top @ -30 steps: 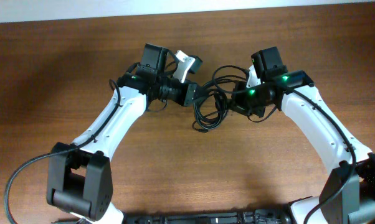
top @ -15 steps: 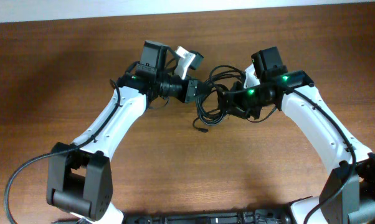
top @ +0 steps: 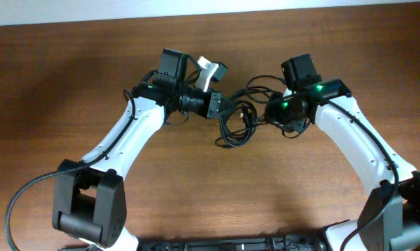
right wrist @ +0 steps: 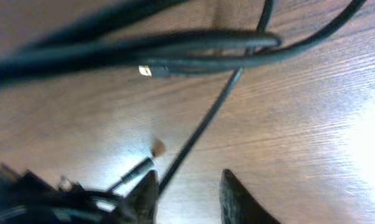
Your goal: Untangle cables
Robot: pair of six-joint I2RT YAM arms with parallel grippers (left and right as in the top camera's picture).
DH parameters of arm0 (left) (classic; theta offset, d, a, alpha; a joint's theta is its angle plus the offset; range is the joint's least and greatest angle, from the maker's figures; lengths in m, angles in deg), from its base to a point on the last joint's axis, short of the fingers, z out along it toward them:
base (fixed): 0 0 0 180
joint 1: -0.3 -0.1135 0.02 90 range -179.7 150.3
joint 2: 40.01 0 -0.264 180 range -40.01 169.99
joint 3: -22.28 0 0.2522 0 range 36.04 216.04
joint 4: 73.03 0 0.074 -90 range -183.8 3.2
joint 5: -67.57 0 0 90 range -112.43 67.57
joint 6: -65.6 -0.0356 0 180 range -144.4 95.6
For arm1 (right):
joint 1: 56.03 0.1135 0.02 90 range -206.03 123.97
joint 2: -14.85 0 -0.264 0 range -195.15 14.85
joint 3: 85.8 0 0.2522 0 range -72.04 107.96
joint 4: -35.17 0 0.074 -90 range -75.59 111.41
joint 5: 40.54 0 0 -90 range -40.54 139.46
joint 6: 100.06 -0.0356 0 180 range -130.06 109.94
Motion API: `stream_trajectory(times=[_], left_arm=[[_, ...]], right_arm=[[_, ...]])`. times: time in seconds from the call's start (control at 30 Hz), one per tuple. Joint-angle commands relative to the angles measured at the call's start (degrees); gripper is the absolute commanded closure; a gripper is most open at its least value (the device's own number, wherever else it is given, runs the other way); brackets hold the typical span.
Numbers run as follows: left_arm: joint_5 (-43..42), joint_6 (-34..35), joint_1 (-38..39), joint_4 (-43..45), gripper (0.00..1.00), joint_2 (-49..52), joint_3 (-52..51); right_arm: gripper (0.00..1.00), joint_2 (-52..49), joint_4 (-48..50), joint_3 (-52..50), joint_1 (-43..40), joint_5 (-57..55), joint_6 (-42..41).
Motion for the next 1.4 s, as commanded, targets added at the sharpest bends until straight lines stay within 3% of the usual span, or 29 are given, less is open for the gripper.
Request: stream_trajectory(times=[0.0, 0.1, 0.27, 0.33, 0.4, 0.5, 0.53, 0.8, 0.9, 1.03, 1.13, 1.2, 1.23, 1.3, 1.37], left_arm=[[0.90, 1.73, -0.07, 1.97, 1.00, -0.98, 0.20], [0.90, 2.73, -0.57, 4.20, 1.00, -1.09, 0.20], [-0.46, 5.64, -1.57, 8.20, 1.00, -3.10, 0.20], [-0.46, 5.64, -1.57, 8.20, 1.00, -4.44, 0.20], [-0.22, 5.64, -1.95, 8.24, 1.00, -5.55, 0.20], [-0.31, 8.48, -3.76, 8.24, 1.00, -6.78, 0.20], [-0.61, 9.77, -4.22, 8.20, 1.00, -6.82, 0.20], [1.92, 10.16, -4.55, 5.07, 1.00, -6.82, 0.20], [6.51, 10.19, -4.55, 0.50, 1.00, -6.82, 0.20], [6.45, 11.67, -4.52, -0.81, 1.00, -6.82, 0.20], [5.60, 11.61, -4.52, -0.81, 1.00, -6.82, 0.20], [5.11, 11.41, -4.50, -0.63, 1.00, -6.82, 0.20], [4.13, 11.34, -4.42, 0.00, 1.00, -6.82, 0.20], [0.07, 9.90, -4.17, 2.01, 1.00, -6.82, 0.20], [-1.51, 8.76, -3.13, 3.69, 1.00, -6.82, 0.20]], right_arm=[[0.55, -0.52, -0.22, 0.15, 0.35, 0.15, 15.39], [0.52, -0.52, 0.44, 0.15, 0.22, -1.14, 16.63], [0.52, -0.52, 2.08, 0.15, 0.33, -1.07, -3.10], [0.52, -0.52, 4.81, 0.15, 0.33, -0.11, -5.84], [0.52, -0.52, 7.50, 0.15, 0.33, 4.09, 2.71], [0.52, -0.52, 8.50, 0.15, 0.33, 9.03, 24.72], [0.51, -0.52, 8.44, 0.15, 0.33, 8.94, 27.28], [0.48, -0.52, 13.53, 0.20, 0.22, 9.18, 25.24], [0.48, -0.52, 14.29, 0.17, 0.22, 8.94, 13.16], [0.55, -0.52, 12.98, 0.17, 0.33, 8.79, 1.18], [0.58, -0.52, 9.42, 0.17, 0.33, 9.60, -15.21], [0.57, -0.52, 8.59, 0.17, 0.35, 15.04, -21.86], [0.56, -0.52, 8.57, 0.17, 0.52, 16.17, -24.63], [0.42, -0.52, 8.66, 0.17, 1.07, 16.24, -28.48], [0.39, -0.52, 10.19, 0.17, 1.22, 16.22, -31.71]])
